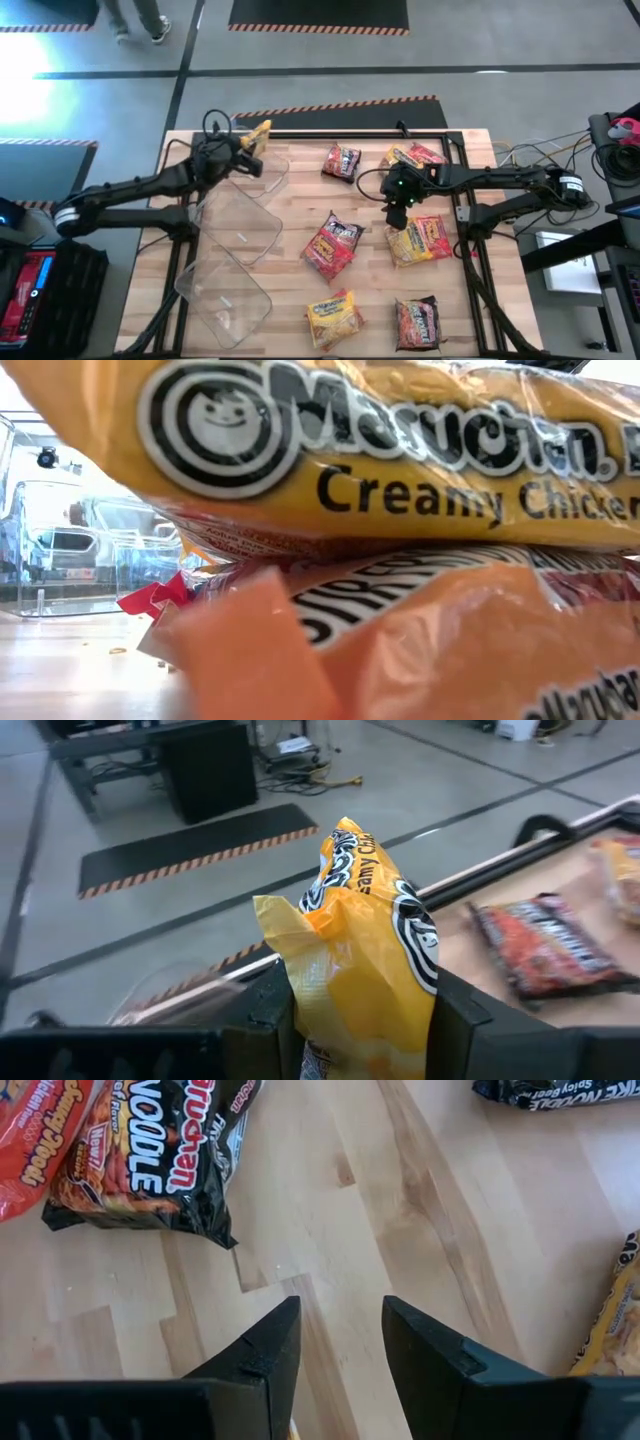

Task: Sort Maruchan noodles
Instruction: Put the yellow noodles pack into the top transparent bin

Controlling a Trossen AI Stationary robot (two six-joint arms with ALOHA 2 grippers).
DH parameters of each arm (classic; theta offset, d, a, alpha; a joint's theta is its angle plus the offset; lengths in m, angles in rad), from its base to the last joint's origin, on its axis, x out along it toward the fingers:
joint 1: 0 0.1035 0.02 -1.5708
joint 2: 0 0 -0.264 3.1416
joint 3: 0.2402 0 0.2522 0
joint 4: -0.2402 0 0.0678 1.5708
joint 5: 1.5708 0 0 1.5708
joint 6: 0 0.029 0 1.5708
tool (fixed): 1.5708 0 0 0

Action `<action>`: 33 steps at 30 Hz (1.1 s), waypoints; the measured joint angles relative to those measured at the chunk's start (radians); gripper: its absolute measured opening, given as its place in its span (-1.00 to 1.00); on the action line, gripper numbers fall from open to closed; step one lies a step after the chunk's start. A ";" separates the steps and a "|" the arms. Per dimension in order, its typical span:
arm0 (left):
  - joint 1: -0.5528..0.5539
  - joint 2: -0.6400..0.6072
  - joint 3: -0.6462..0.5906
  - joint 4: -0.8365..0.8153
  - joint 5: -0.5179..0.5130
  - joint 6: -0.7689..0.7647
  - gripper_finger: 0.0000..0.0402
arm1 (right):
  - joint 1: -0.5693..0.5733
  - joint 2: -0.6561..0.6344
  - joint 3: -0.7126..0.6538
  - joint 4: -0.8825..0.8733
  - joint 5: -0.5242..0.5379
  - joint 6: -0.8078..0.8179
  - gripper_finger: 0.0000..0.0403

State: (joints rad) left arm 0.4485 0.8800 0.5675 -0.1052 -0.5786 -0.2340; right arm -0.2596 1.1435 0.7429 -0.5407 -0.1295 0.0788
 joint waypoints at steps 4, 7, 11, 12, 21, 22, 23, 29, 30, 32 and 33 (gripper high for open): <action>0.044 -0.020 -0.043 0.001 0.001 -0.003 -0.42 | 0.000 0.000 0.000 0.000 0.000 -0.001 -0.33; 0.081 -0.019 -0.071 0.012 0.001 -0.003 -0.42 | 0.000 0.000 0.000 0.000 0.000 -0.003 -0.32; 0.141 -0.011 -0.113 0.056 0.008 0.012 -0.42 | 0.000 0.000 0.000 0.000 0.000 -0.001 -0.31; 0.158 -0.010 -0.119 0.058 0.026 0.015 -0.42 | 0.000 0.000 0.000 0.000 0.000 -0.003 -0.32; 0.310 -0.006 -0.183 0.153 0.227 0.083 -0.42 | 0.000 0.000 0.000 0.000 0.000 -0.003 -0.37; 0.327 -0.003 -0.188 0.158 0.227 0.084 -0.42 | 0.000 0.000 0.000 0.000 0.000 -0.003 -0.37; 0.341 0.001 -0.194 0.167 0.229 0.084 -0.42 | 0.000 0.000 0.000 0.000 0.000 -0.003 -0.37; 0.392 0.021 -0.242 0.249 0.336 0.071 -0.42 | 0.000 0.000 0.000 0.000 0.000 -0.003 -0.33; 0.397 0.025 -0.252 0.265 0.335 0.068 -0.42 | 0.000 0.000 0.000 0.000 0.000 -0.003 -0.33; 0.403 0.034 -0.260 0.291 0.332 0.067 -0.42 | 0.000 0.001 0.000 0.000 0.000 -0.003 -0.32; 0.405 0.040 -0.261 0.300 0.333 0.068 -0.42 | 0.000 0.001 0.000 0.000 0.000 -0.003 -0.32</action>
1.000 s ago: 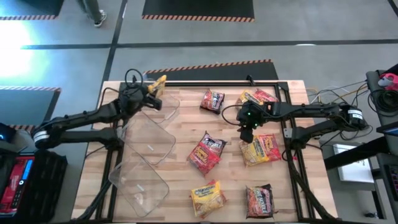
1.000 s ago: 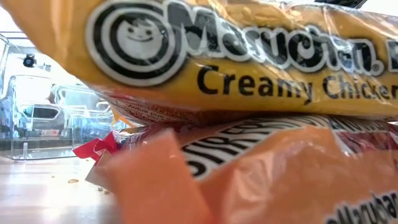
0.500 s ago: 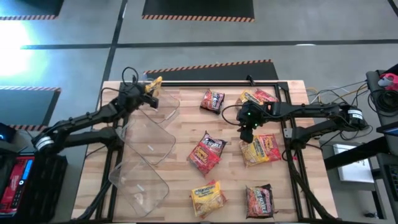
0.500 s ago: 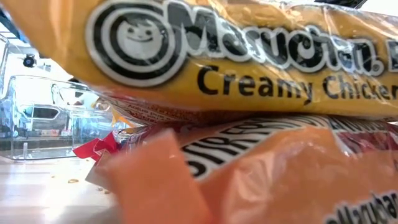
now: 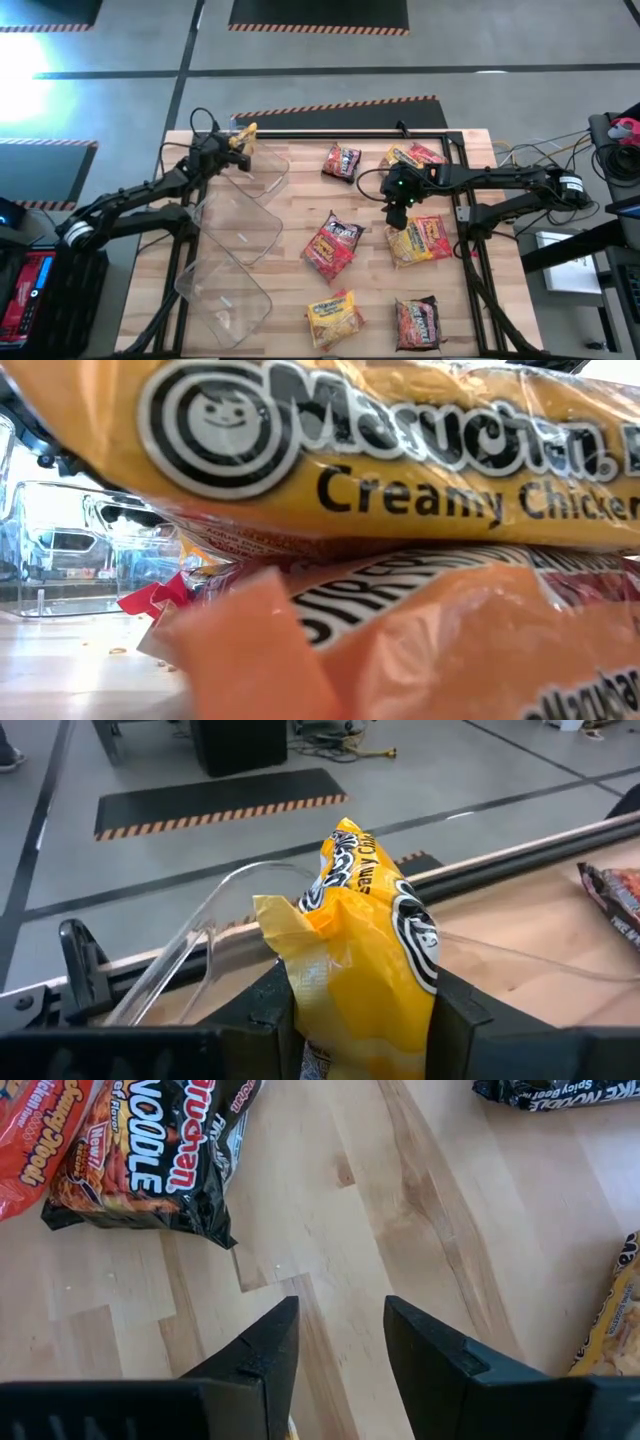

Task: Sort Maruchan noodles
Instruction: Put the yellow noodles pack into the top transparent bin

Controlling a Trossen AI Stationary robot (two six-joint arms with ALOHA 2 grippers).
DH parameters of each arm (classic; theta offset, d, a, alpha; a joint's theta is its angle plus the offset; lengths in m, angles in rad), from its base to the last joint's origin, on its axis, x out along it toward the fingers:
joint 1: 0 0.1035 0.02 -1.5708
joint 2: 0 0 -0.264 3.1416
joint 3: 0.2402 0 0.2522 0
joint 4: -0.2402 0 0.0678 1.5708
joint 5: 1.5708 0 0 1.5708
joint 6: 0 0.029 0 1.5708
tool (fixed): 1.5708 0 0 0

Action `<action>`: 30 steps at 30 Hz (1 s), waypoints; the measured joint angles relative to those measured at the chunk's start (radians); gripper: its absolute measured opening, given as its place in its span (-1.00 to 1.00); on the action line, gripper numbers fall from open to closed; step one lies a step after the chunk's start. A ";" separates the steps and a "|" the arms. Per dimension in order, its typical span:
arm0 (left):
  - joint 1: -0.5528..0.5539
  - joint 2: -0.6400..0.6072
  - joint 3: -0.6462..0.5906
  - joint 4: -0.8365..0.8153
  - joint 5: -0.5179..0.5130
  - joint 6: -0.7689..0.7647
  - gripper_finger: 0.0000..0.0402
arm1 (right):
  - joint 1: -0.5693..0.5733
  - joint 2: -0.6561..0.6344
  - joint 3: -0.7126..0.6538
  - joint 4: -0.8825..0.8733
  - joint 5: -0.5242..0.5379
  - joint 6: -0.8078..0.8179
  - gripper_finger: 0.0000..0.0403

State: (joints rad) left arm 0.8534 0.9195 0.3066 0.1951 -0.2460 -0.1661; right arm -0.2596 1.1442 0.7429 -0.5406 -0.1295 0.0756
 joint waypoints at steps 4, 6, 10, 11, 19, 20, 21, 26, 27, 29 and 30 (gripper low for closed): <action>0.007 0.039 -0.002 0.006 -0.007 0.001 -0.42 | 0.000 0.000 0.000 0.000 0.000 0.000 -0.33; 0.009 0.065 -0.002 0.022 -0.009 0.008 -0.42 | 0.000 0.000 0.000 0.000 0.000 0.000 -0.34; 0.009 0.120 -0.002 0.061 -0.008 0.011 -0.42 | 0.000 0.000 0.000 0.000 0.000 0.000 -0.36; 0.009 0.133 -0.002 0.066 -0.008 0.011 -0.42 | 0.000 0.000 0.000 0.000 0.000 0.000 -0.37; 0.009 0.173 0.000 0.082 -0.008 0.026 -0.42 | 0.000 0.000 0.000 0.000 0.000 0.000 -0.34; 0.009 0.170 0.000 0.081 -0.008 0.026 -0.42 | 0.000 0.000 0.000 0.000 0.000 0.000 -0.34; 0.009 0.169 -0.001 0.081 -0.008 0.026 -0.42 | 0.000 0.000 0.000 0.000 0.000 0.000 -0.33; 0.015 0.172 -0.001 0.078 -0.009 0.010 -0.40 | 0.000 0.000 0.000 0.000 0.000 0.000 -0.35; 0.018 0.173 -0.001 0.073 -0.016 -0.002 -0.38 | 0.000 0.000 0.000 0.000 0.000 0.000 -0.36; 0.024 0.176 -0.004 0.061 -0.030 -0.012 -0.33 | 0.000 0.000 0.000 0.000 0.000 0.000 -0.37; 0.027 0.176 -0.004 0.057 -0.037 -0.017 -0.30 | 0.000 0.000 0.000 0.000 0.000 0.000 -0.37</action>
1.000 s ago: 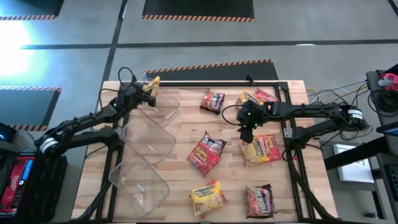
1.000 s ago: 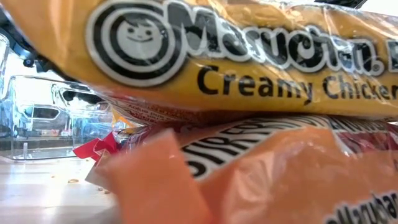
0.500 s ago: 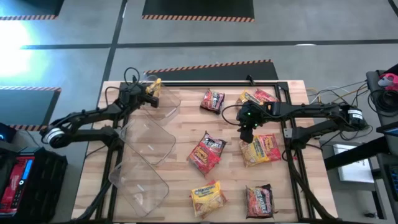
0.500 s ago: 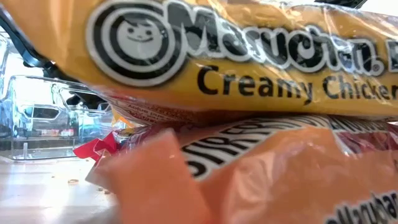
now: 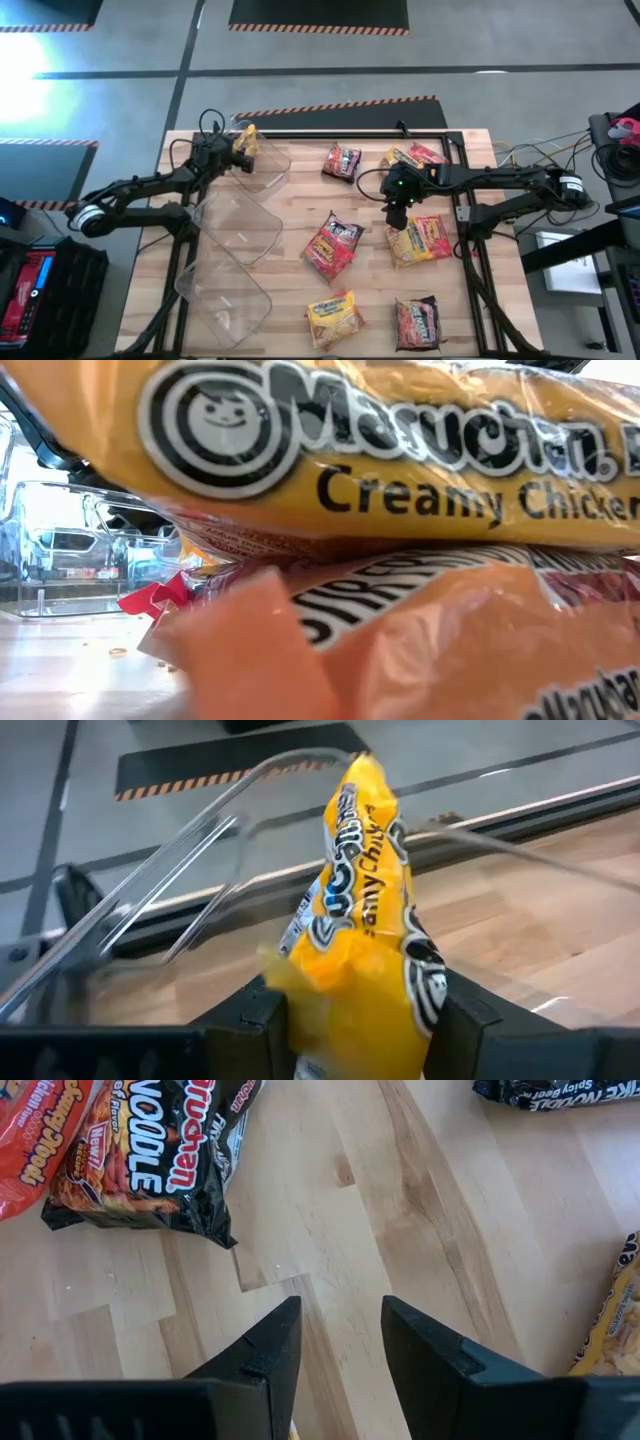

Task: Sort Maruchan noodles
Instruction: Put the yellow noodles pack into the top transparent bin

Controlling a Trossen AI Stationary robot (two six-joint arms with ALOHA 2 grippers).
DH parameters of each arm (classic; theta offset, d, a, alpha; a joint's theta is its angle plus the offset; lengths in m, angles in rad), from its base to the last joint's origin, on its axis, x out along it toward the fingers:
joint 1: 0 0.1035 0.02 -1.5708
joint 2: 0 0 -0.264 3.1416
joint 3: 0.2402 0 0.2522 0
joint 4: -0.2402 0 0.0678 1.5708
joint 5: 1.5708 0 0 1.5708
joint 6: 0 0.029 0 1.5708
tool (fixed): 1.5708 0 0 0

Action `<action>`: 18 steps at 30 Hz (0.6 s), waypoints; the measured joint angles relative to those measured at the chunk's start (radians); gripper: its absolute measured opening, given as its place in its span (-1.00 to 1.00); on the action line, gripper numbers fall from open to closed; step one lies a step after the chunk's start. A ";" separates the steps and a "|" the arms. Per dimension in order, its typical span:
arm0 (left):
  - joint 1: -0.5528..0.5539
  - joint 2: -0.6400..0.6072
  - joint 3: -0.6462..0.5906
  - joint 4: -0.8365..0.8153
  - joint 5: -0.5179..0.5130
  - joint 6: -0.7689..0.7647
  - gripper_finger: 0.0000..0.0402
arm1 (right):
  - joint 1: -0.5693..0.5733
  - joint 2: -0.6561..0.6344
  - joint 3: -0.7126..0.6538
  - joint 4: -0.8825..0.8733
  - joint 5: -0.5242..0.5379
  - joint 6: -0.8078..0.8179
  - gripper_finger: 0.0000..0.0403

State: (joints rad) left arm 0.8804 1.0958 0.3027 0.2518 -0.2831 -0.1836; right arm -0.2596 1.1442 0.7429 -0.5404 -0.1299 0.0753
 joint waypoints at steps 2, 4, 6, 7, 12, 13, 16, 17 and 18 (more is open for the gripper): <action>0.004 0.000 0.000 -0.003 -0.019 -0.013 -0.24 | 0.000 0.000 0.000 0.000 0.000 0.000 -0.36; 0.006 0.000 0.000 -0.018 -0.032 -0.027 -0.19 | 0.000 0.000 0.000 0.000 0.000 0.000 -0.35; 0.006 -0.002 0.000 -0.027 -0.044 -0.035 -0.14 | 0.000 0.000 0.000 0.000 0.000 0.000 -0.34; 0.006 -0.002 0.000 -0.028 -0.045 -0.035 -0.12 | 0.000 0.000 0.000 0.000 0.000 0.000 -0.34; 0.005 -0.013 0.019 -0.065 -0.061 -0.043 0.00 | 0.000 0.000 0.000 0.000 0.000 0.000 -0.34; 0.005 -0.018 0.026 -0.079 -0.068 -0.043 0.02 | 0.000 0.000 0.000 0.000 0.000 0.000 -0.35; 0.005 -0.032 0.055 -0.130 -0.088 -0.036 0.06 | 0.000 0.000 0.000 0.000 0.000 0.000 -0.37; 0.005 -0.036 0.065 -0.151 -0.096 -0.036 0.07 | 0.000 0.000 0.000 0.000 0.000 0.000 -0.37; 0.005 -0.038 0.075 -0.171 -0.099 -0.036 0.07 | 0.000 0.000 0.000 0.000 0.000 0.000 -0.37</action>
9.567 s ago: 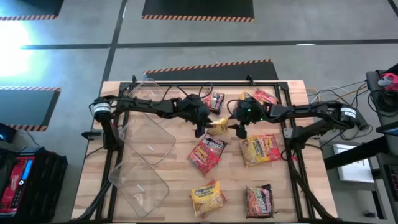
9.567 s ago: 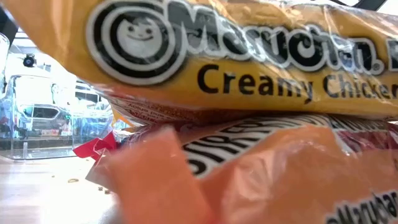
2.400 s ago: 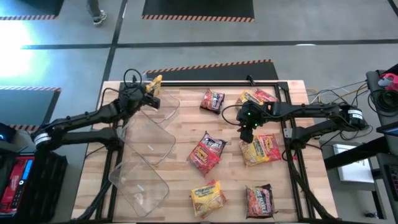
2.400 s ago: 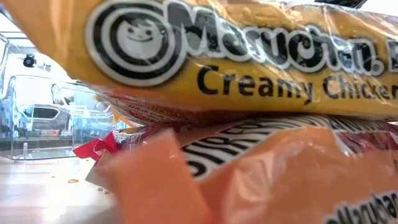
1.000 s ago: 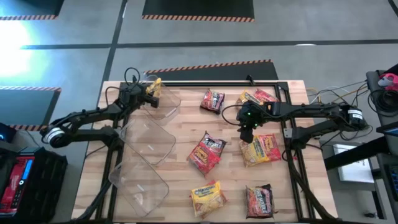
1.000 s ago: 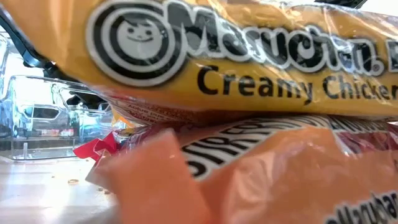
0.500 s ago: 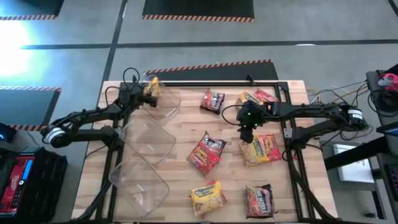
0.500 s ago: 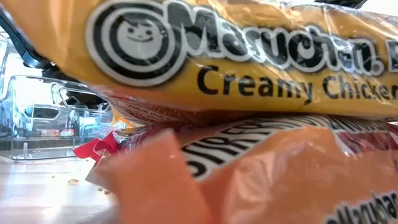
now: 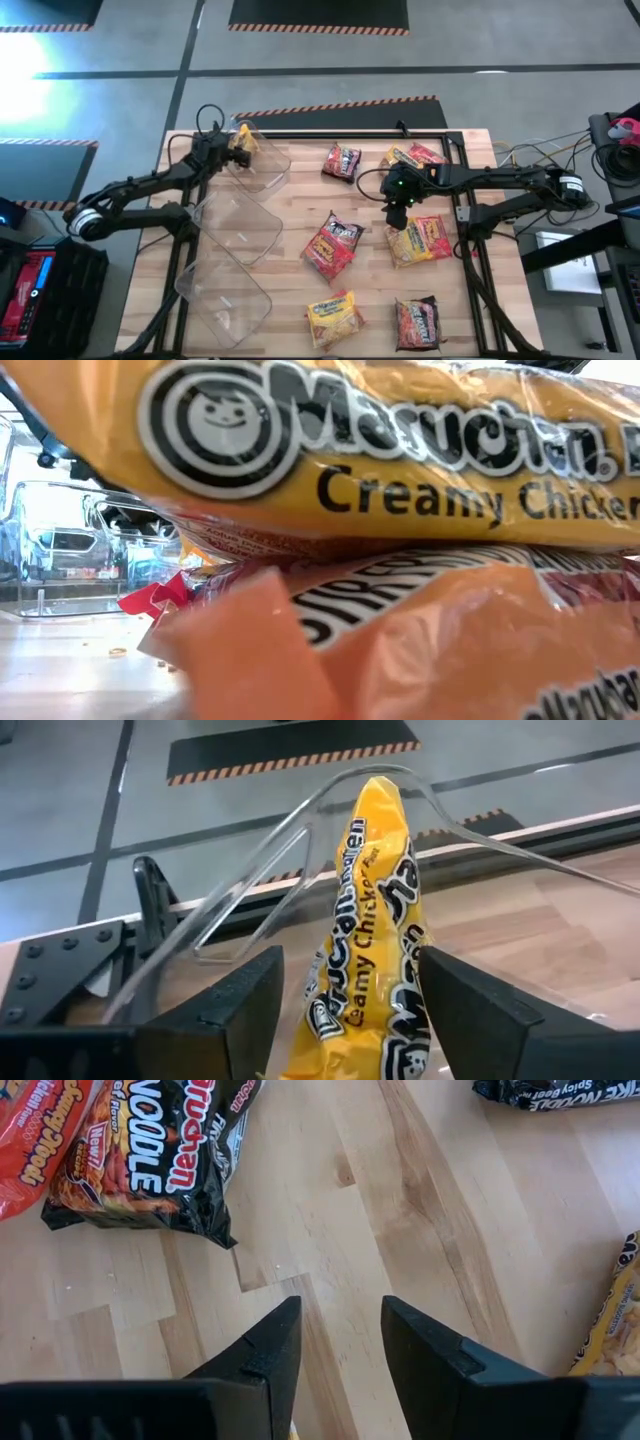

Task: Sort Maruchan noodles
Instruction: Put the yellow noodles pack into the top transparent bin, then put the noodles pack into the middle transparent bin

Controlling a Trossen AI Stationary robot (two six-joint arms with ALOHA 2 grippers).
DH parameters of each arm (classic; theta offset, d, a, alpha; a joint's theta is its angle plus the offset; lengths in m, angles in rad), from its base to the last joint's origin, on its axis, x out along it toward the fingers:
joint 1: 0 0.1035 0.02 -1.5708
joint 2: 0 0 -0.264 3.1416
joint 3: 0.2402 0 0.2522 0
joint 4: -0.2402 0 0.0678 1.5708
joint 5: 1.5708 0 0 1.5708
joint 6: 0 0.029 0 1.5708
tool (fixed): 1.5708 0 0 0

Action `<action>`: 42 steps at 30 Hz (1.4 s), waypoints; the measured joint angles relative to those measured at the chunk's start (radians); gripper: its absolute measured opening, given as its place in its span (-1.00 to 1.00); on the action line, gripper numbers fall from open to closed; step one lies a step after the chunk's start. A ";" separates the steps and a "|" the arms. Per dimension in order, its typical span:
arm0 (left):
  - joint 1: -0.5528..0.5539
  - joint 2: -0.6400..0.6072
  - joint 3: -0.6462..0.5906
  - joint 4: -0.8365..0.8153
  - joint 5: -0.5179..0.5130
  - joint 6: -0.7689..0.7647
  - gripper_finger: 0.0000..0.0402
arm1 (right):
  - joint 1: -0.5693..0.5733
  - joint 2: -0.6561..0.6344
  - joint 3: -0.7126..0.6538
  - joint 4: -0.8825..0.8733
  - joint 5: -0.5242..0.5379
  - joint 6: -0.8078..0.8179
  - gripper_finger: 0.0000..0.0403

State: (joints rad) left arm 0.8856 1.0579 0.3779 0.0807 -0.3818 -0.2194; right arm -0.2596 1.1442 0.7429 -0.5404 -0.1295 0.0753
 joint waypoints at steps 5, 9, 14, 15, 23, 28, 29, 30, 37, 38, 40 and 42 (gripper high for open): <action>0.000 -0.003 0.046 -0.055 -0.021 0.002 0.07 | 0.000 0.000 0.000 0.000 0.000 0.000 -0.34; -0.009 -0.026 0.101 -0.090 -0.022 0.039 0.07 | 0.000 0.000 0.000 0.000 0.000 0.000 -0.33; -0.062 -0.062 0.183 -0.174 -0.015 0.054 0.07 | 0.000 0.000 0.000 0.000 0.000 0.000 -0.37; -0.081 -0.069 0.193 -0.183 0.000 0.053 0.07 | 0.000 0.000 0.000 0.000 0.000 0.000 -0.37; -0.386 -0.050 0.208 -0.167 0.068 -0.036 0.07 | 0.000 0.000 0.000 0.000 0.000 0.000 -0.35; -0.600 0.005 0.202 -0.094 0.052 -0.083 0.07 | 0.000 0.000 0.000 0.000 0.000 0.000 -0.33; -0.634 0.018 0.202 -0.072 0.052 -0.086 0.07 | 0.000 0.000 0.000 0.000 0.000 0.000 -0.33; -0.665 0.031 0.202 -0.049 0.052 -0.086 0.07 | 0.000 0.000 0.000 0.000 0.000 0.000 -0.34; -0.723 0.149 0.279 -0.006 0.122 -0.039 0.07 | 0.000 0.000 0.000 0.000 0.000 0.000 -0.38; -0.723 0.170 0.297 -0.022 0.167 -0.025 0.07 | 0.000 0.000 0.000 0.000 0.000 0.000 -0.38; -0.725 0.220 0.331 -0.036 0.280 0.005 0.07 | 0.000 0.000 0.000 0.000 0.000 0.000 -0.38; -0.729 0.269 0.365 -0.038 0.399 0.028 0.07 | 0.000 0.000 0.000 0.000 0.000 0.000 -0.36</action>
State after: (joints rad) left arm 0.1566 1.3270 0.7430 0.0426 0.0168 -0.1911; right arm -0.2597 1.1442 0.7429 -0.5404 -0.1295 0.0750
